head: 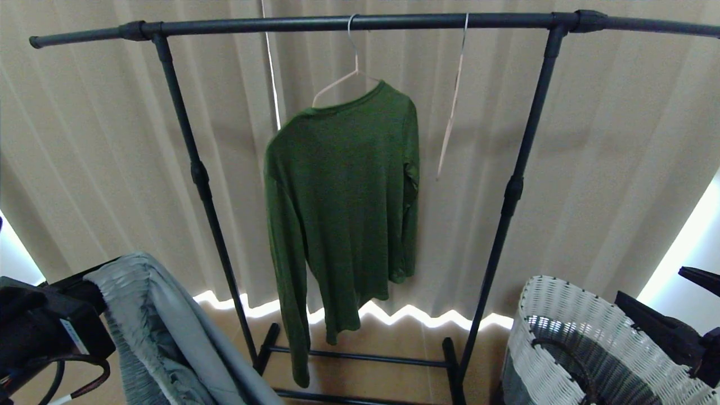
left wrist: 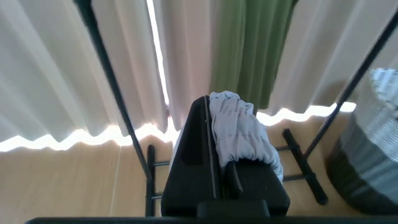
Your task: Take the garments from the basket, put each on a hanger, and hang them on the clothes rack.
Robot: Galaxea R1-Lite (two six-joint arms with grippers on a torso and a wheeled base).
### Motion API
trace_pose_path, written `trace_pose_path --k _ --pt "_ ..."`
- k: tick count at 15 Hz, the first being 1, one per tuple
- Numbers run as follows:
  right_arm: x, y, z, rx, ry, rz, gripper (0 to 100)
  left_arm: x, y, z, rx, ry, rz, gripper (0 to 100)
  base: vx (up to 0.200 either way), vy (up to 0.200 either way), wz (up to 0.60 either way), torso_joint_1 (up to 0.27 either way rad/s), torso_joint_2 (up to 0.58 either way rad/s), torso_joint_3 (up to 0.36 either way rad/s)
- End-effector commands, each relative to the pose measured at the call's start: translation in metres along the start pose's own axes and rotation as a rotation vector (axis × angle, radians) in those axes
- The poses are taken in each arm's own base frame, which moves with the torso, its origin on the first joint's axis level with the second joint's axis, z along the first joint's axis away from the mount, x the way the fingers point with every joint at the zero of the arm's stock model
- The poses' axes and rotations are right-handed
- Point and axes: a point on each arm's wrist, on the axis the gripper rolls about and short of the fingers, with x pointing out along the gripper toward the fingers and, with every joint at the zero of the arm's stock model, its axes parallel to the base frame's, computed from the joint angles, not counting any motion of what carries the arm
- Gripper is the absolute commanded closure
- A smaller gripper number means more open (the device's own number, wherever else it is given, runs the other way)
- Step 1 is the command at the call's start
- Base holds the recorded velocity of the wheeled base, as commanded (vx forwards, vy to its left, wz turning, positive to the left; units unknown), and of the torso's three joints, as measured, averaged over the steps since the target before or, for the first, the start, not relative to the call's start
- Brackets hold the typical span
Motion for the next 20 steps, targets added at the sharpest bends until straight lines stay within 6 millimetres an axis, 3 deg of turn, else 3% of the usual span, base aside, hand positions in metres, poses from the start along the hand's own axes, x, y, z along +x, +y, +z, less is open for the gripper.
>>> trace_pose_path --k 1,11,20 --pt "0.000 0.000 -0.001 0.000 0.004 0.001 0 0.000 0.000 -0.001 0.002 0.008 0.001 100 0.000 0.000 0.00 0.105 -0.52 -0.315" --pt "0.000 0.000 -0.001 0.000 0.007 0.001 0 0.000 0.000 -0.004 0.010 0.016 0.001 100 0.000 0.000 0.00 0.170 -0.48 -0.301" --pt "-0.001 0.001 -0.015 0.009 0.063 0.003 0 -0.002 0.000 -0.009 0.046 0.030 0.001 100 0.000 0.000 0.00 0.219 -0.51 -0.300"
